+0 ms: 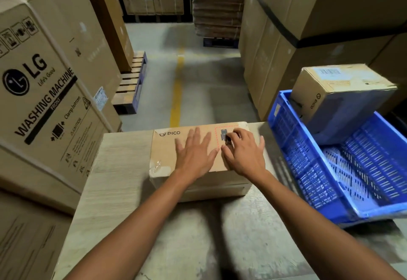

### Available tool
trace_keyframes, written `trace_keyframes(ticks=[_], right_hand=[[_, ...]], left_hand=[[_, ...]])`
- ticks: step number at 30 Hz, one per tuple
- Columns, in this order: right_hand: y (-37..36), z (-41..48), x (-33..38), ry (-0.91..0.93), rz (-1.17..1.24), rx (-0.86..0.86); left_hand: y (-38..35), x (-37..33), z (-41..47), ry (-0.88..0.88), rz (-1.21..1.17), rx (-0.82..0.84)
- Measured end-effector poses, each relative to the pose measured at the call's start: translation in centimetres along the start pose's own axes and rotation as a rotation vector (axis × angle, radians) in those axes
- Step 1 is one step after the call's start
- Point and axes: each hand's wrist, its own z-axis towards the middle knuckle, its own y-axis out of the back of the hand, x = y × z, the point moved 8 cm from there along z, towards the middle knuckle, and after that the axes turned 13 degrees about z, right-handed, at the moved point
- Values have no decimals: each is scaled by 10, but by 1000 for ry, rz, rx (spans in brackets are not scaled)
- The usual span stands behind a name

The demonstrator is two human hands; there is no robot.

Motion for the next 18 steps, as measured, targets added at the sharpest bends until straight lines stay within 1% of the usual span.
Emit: trace_keyframes(ticks=[2, 3, 5, 6, 8, 10, 12, 15, 18], right_hand=[[4, -6, -9, -134, 18, -53], [4, -8, -16, -226, 69, -60], [3, -12, -29, -376, 173, -51], [3, -13, -33, -391, 191, -50], [4, -17, -33, -358, 215, -67], [6, -25, -34, -340, 273, -102], [10, -31, -39, -372, 355, -134], [16, -33, -43, -482, 512, -149], [23, -33, -35, -454, 569, -183]], left_hand=[[-1, 32, -4, 230, -33, 16], [-1, 51, -7, 332, -51, 18], [-3, 84, -16, 477, -113, 26], [-4, 97, -20, 523, -173, 30], [-7, 112, -27, 566, -316, 27], [-5, 115, -34, 556, -402, -10], [0, 116, -42, 545, -473, -84], [12, 117, -55, 543, -568, -232], [23, 119, -65, 563, -663, -356]])
